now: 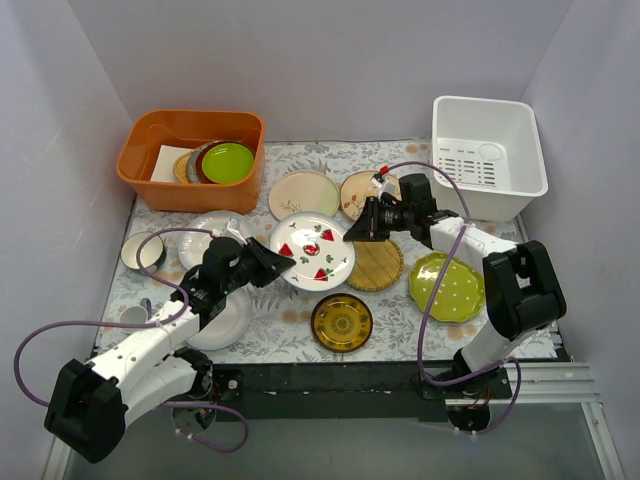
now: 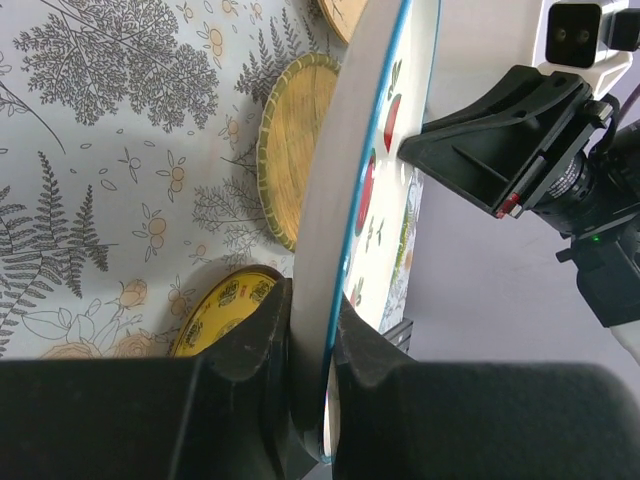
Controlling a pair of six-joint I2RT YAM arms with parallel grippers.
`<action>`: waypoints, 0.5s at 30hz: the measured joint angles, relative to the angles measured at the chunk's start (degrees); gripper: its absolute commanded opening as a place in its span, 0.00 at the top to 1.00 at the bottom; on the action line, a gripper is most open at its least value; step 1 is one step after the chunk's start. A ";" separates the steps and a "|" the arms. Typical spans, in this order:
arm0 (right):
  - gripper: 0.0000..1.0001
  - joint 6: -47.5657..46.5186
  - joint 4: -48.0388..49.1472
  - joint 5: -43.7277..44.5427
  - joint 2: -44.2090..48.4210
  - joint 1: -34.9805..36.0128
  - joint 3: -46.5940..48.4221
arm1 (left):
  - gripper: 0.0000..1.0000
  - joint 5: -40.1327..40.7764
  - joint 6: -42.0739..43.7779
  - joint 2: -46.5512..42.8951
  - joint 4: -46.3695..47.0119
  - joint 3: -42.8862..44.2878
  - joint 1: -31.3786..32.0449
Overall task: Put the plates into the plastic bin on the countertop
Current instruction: Pick up the plate at the center of the board, then place the plate in the plastic bin.
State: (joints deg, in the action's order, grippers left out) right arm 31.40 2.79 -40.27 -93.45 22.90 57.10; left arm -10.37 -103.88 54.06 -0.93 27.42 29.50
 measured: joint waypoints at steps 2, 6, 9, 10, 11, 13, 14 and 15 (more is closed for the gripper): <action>0.59 1.40 1.33 -1.14 0.57 0.07 -1.33 | 1.00 0.04 0.44 -0.81 -0.83 -0.07 0.13; 0.48 3.98 4.92 -3.04 2.32 0.50 -4.37 | 1.00 0.00 1.03 -2.01 -2.73 -0.07 0.57; 0.47 5.20 7.48 -3.67 3.43 0.55 -6.73 | 1.00 -0.35 1.16 -2.05 -3.37 -0.07 0.68; 0.46 5.55 8.11 -3.72 3.58 0.55 -7.32 | 1.00 -0.48 1.18 -2.05 -3.54 -0.07 0.70; 0.46 5.84 8.41 -3.82 3.65 0.55 -7.76 | 1.00 -0.61 1.20 -2.05 -3.69 -0.07 0.70; 0.46 5.92 8.94 -3.82 3.82 0.59 -8.55 | 1.00 -0.66 1.25 -2.12 -4.11 -0.07 0.72; 0.46 5.90 9.11 -3.82 4.02 0.61 -9.05 | 1.00 -0.68 1.29 -2.23 -4.42 -0.07 0.74; 0.46 5.84 9.05 -3.82 4.26 0.68 -9.57 | 1.00 -0.76 1.42 -2.43 -4.85 -0.07 0.81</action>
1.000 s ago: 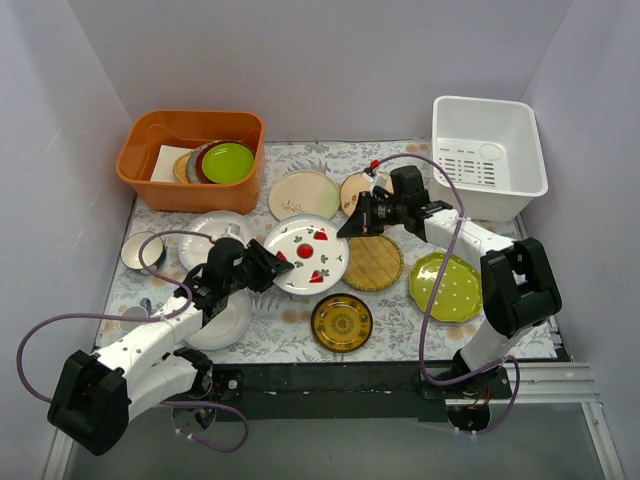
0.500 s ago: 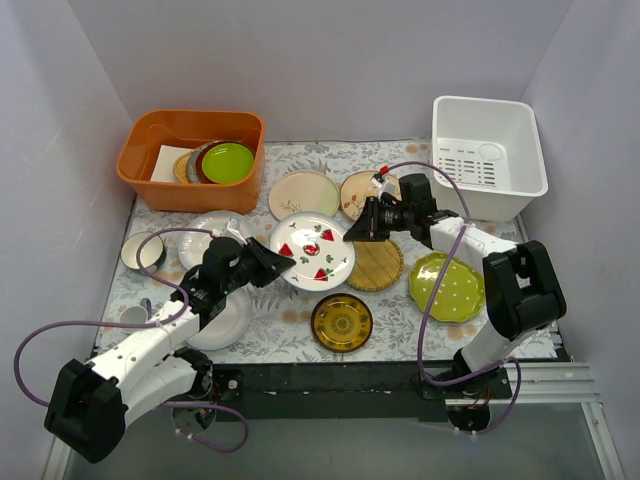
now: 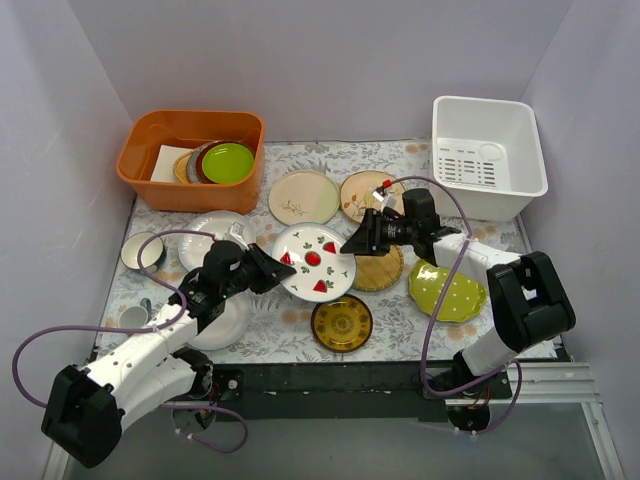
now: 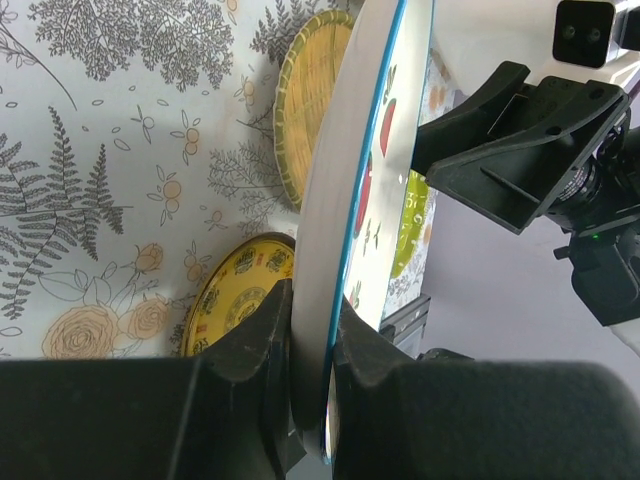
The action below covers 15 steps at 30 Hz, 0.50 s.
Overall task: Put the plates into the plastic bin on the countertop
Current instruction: Place the plate in the plastic bin.
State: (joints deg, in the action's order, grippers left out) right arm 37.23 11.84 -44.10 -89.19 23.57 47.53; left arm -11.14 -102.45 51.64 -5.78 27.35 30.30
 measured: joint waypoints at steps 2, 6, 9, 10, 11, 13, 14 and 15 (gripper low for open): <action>0.46 -0.39 -0.09 0.13 0.87 0.26 -1.31 | 1.00 -0.11 0.15 -0.55 -1.05 0.00 0.24; 0.45 -1.51 -0.83 0.26 2.10 0.76 -2.34 | 1.00 -0.28 0.24 -1.86 -2.75 0.00 0.48; 0.45 -1.97 -1.36 0.22 2.38 0.94 -2.51 | 1.00 -0.02 0.24 -3.15 -4.15 0.00 0.55; 0.45 -2.10 -1.33 0.22 2.47 0.96 -2.71 | 1.00 0.24 0.26 -3.48 -4.55 0.00 0.52; 0.45 -2.21 -1.38 0.20 2.54 0.98 -3.02 | 1.00 0.57 0.26 -3.72 -4.94 0.00 0.52; 0.45 -2.40 -1.46 0.17 2.58 0.98 -3.61 | 1.00 1.51 0.26 -3.96 -5.68 0.00 0.50; 0.45 -2.49 -1.49 0.20 2.58 0.98 -3.96 | 1.00 1.86 0.26 -4.09 -6.19 0.00 0.46; 0.45 -2.54 -1.55 0.20 2.58 1.01 -4.31 | 1.00 2.21 0.26 -4.26 -6.69 0.00 0.35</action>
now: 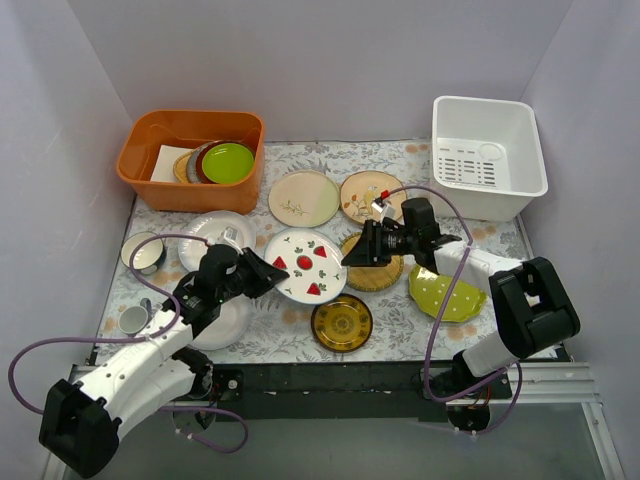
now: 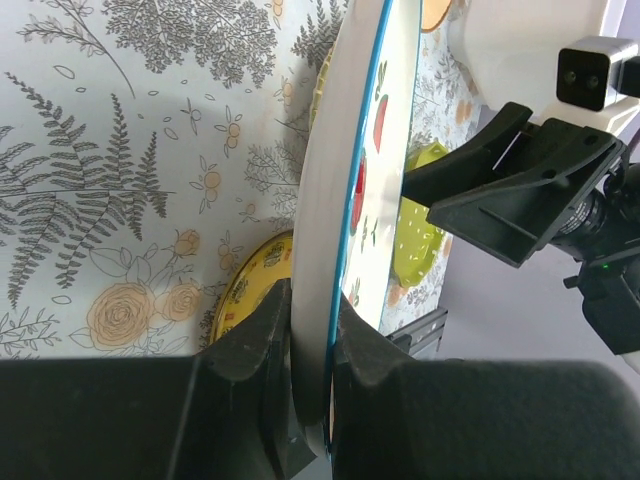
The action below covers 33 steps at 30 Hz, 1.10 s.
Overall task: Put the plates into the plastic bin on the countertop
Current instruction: Place the plate in the plastic bin.
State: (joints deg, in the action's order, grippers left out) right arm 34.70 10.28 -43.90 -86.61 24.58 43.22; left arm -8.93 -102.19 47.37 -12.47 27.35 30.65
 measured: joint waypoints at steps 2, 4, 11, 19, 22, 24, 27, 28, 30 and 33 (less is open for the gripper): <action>0.44 0.07 -0.11 -0.02 0.00 0.07 -0.59 | 1.00 0.42 -0.04 -0.35 -0.70 0.00 -0.07; 0.44 0.66 0.61 -0.44 -0.02 0.09 -1.33 | 1.00 0.48 -0.13 -0.70 -1.05 0.00 -0.07; 0.44 5.99 8.81 -2.95 -0.70 0.87 -5.81 | 1.00 0.39 -0.50 -1.51 -1.05 0.00 -0.07; 0.62 17.22 26.97 -4.98 -5.77 5.14 -8.39 | 1.00 -0.28 -0.74 -1.97 -1.03 0.57 -0.07; 0.98 21.07 29.90 -4.81 -7.89 5.81 -8.41 | 1.00 0.15 -0.35 -2.62 -1.55 0.57 -0.24; 0.99 25.03 30.53 -6.75 -8.04 4.98 -8.50 | 1.00 -0.11 0.09 -3.58 -2.12 0.59 -0.74; 0.99 27.04 30.93 -8.31 -6.93 4.39 -8.44 | 1.00 -0.61 0.39 -4.96 -2.12 0.85 -0.90; 0.99 26.95 30.34 -8.22 -6.45 4.39 -8.35 | 0.98 -0.66 0.42 -5.11 -2.19 0.90 -0.90; 0.99 25.99 27.41 -7.72 -5.01 4.39 -7.78 | 0.93 -0.68 0.44 -5.09 -2.36 1.20 -0.92; 0.99 23.19 21.05 -6.91 -2.56 4.39 -5.81 | 0.79 -0.68 0.55 -5.07 -2.56 1.75 -0.92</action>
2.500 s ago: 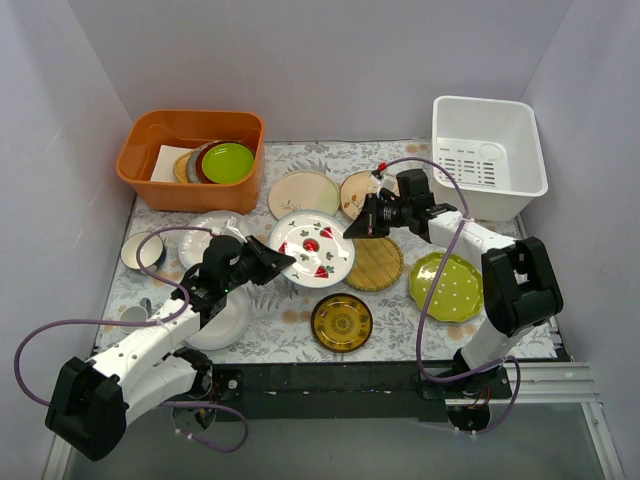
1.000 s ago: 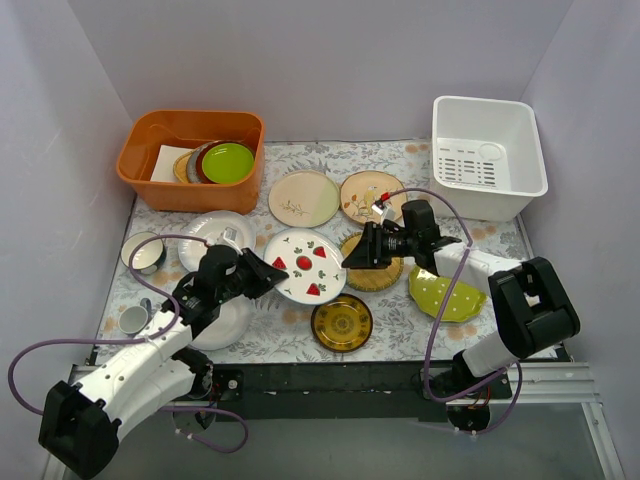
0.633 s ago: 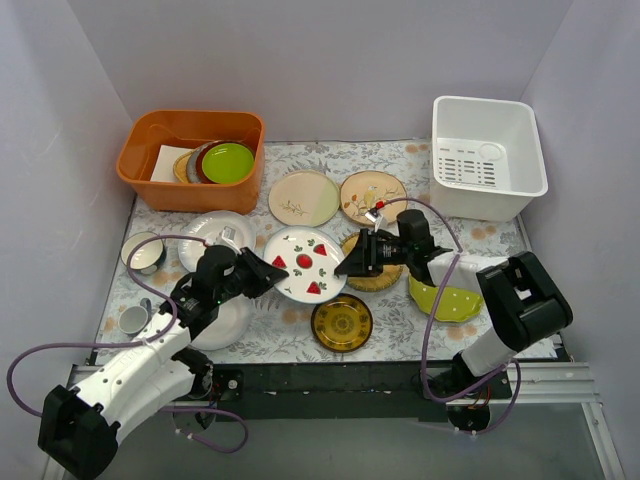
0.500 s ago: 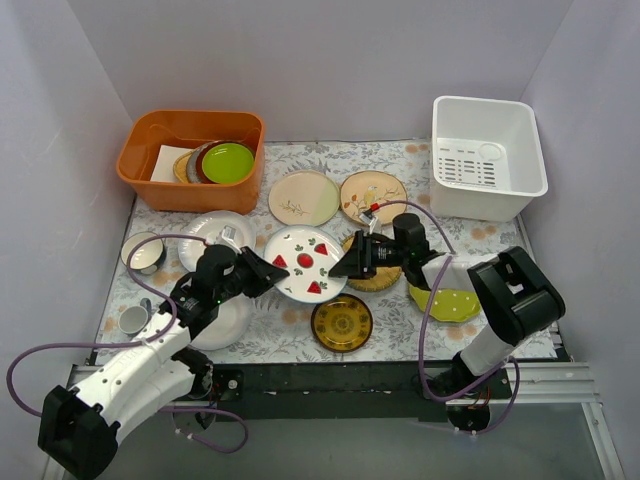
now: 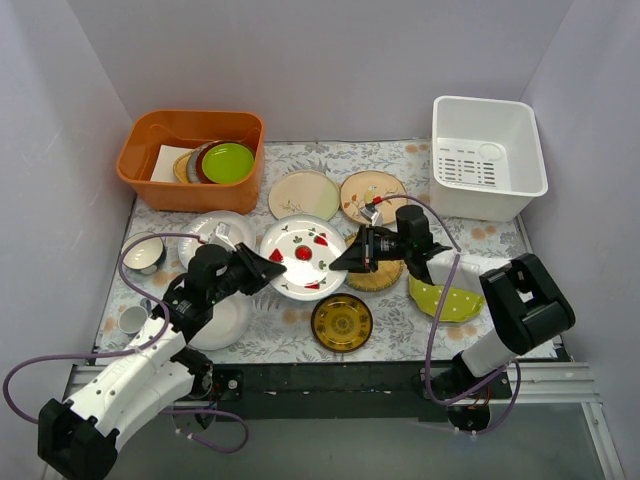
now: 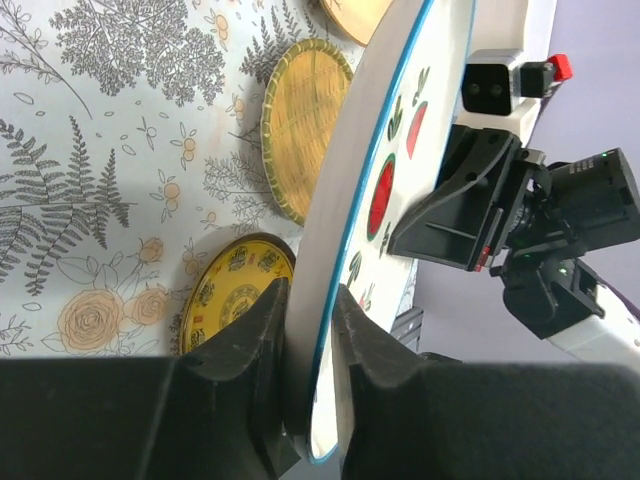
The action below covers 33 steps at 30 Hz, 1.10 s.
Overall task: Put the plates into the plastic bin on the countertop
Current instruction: Place the plate in the plastic bin.
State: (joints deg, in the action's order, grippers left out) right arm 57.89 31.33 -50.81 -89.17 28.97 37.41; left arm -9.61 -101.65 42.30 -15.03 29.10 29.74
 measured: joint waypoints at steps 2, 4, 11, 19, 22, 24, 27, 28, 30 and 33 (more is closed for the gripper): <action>0.99 -2.47 -4.63 0.76 1.64 0.02 1.92 | 0.59 0.22 0.02 -0.04 0.20 0.22 0.00; 0.99 -6.40 -7.98 2.40 3.06 0.74 4.00 | 0.44 0.59 0.24 0.50 -0.22 0.46 0.15; 0.99 -16.79 -20.06 8.50 6.19 2.82 8.70 | 0.23 0.72 1.25 1.97 -1.14 1.11 0.55; 0.99 -24.04 -33.59 16.50 10.56 2.12 12.68 | 0.05 1.22 2.89 2.47 -2.56 2.97 0.59; 0.99 -26.64 -37.68 20.02 11.23 1.66 14.51 | 0.05 1.51 3.45 2.32 -3.13 3.96 0.59; 0.99 -28.13 -40.11 22.51 11.28 1.11 15.43 | 0.05 1.60 3.74 1.92 -3.34 4.42 0.61; 0.99 -29.75 -43.69 25.46 11.37 0.33 16.37 | 0.03 1.73 4.28 1.11 -3.87 4.59 0.61; 0.99 -30.27 -44.96 26.38 11.45 0.15 16.72 | 0.03 1.77 4.44 0.94 -4.28 4.59 0.61; 0.99 -31.36 -47.47 27.89 11.67 -0.09 17.66 | 0.03 1.97 4.81 0.74 -4.92 4.59 0.61; 0.99 -32.81 -50.60 29.75 12.22 -0.42 19.65 | 0.03 2.14 5.22 0.52 -5.75 4.59 0.61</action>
State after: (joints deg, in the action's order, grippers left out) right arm 25.08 -19.27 -21.06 -76.95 28.56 57.06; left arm -7.46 -96.42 42.83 -20.78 33.69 30.35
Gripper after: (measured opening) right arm 0.165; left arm 0.970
